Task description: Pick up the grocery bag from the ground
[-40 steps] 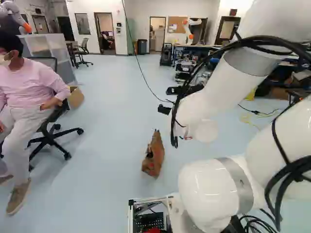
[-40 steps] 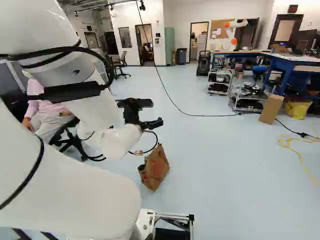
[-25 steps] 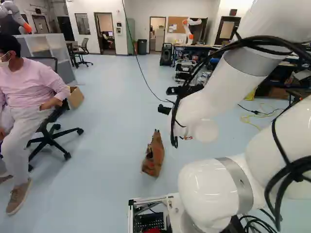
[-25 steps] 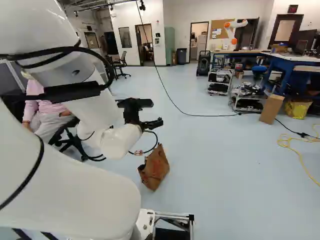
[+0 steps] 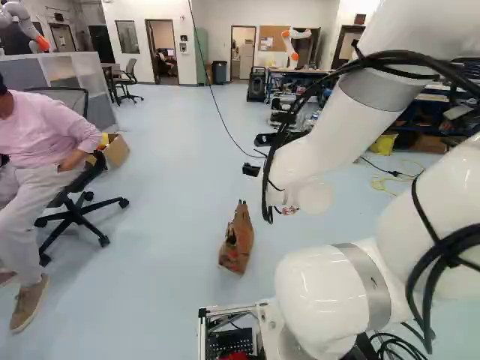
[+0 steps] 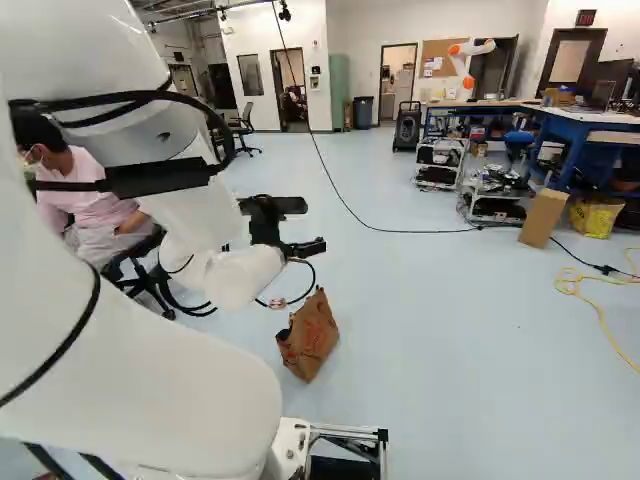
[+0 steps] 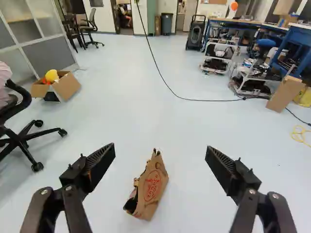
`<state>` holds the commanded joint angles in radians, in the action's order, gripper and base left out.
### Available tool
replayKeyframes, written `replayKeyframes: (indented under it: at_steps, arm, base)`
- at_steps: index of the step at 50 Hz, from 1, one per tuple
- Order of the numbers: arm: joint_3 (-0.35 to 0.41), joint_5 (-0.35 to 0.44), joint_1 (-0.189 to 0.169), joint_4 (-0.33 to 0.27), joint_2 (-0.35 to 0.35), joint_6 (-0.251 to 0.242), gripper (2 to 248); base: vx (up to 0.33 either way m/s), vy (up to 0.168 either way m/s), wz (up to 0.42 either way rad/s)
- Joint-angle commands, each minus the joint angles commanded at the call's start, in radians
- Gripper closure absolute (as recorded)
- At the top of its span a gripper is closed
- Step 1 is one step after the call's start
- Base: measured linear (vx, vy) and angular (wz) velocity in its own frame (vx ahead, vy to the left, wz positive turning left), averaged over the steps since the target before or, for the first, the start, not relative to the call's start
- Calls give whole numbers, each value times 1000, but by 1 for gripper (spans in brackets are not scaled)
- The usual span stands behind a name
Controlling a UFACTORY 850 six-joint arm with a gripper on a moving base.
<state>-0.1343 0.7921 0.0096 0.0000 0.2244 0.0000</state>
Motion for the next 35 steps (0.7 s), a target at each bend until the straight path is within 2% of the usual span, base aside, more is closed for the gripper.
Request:
replayKeyframes:
  at_steps: [15,35]
  arm:
    - [-55,-99,12,0,-62,0,3]
    - [-164,-138,14,0,-176,0,3]
  base:
    - [0,0,0]
    - [0,0,0]
